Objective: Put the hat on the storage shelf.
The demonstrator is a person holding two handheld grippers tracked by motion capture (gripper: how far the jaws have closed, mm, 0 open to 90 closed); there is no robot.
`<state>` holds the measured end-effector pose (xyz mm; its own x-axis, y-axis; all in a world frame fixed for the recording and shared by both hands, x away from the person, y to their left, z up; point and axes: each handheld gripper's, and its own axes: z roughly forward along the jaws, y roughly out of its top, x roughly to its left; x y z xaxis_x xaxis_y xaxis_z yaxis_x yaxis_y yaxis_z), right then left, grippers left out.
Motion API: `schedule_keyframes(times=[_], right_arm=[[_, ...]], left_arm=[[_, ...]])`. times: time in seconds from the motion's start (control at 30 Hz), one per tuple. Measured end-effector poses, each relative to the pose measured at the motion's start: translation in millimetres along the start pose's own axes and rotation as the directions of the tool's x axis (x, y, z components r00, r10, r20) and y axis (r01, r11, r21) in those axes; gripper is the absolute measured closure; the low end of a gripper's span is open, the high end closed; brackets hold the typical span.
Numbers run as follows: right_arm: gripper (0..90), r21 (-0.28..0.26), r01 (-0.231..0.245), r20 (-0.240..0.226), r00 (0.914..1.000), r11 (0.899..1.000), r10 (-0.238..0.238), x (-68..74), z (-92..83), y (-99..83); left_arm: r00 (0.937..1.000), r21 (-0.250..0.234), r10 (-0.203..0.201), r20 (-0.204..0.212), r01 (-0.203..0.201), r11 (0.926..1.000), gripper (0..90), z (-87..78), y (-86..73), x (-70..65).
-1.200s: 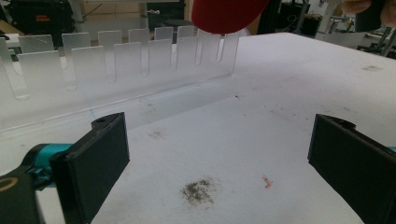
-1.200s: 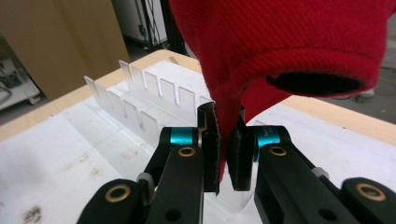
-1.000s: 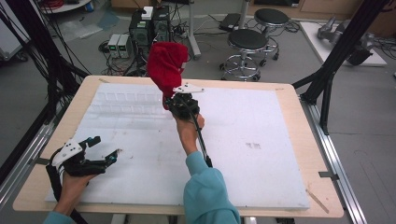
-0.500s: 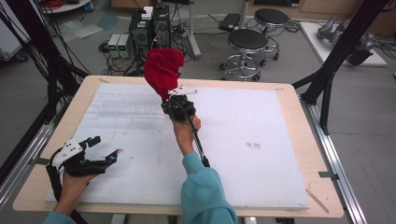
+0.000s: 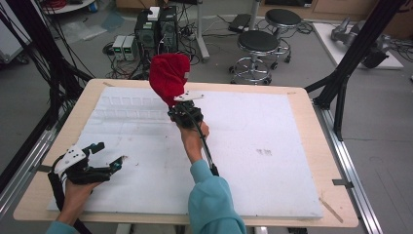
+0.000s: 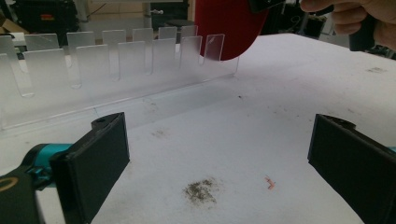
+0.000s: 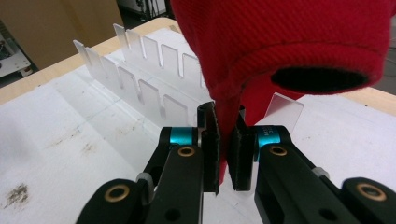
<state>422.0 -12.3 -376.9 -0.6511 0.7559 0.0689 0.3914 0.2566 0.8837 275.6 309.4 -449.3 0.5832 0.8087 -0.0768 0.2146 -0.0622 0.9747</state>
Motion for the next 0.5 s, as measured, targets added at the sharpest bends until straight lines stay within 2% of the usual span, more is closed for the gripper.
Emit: schedule_keyframes(times=[0.1,0.3,0.43,0.5], right_arm=[[83.5,0.011,0.016,-0.007,0.9998,1.000,-0.016,-0.6,-0.4,-0.1],[81.5,0.013,0.045,0.004,0.9990,0.999,-0.045,-2.0,-1.5,-0.2],[70.6,0.031,0.083,0.029,0.9961,0.996,-0.084,-1.5,-0.8,-0.5],[69.6,0.036,0.091,0.039,0.9949,0.995,-0.093,-1.0,-0.9,-1.1]], left_arm=[[1.0000,-0.004,-0.003,-0.008,0.003,1.0000,5.7,-0.3,-0.2,-0.4],[0.9993,-0.064,0.002,-0.039,-0.005,0.9979,5.7,-5.5,-2.1,-2.2],[0.9990,-0.092,-0.013,-0.042,0.010,0.9957,5.7,-7.8,-3.2,-1.2],[0.9992,-0.094,-0.012,-0.039,0.008,0.9956,5.7,-8.4,-3.4,-0.9]])
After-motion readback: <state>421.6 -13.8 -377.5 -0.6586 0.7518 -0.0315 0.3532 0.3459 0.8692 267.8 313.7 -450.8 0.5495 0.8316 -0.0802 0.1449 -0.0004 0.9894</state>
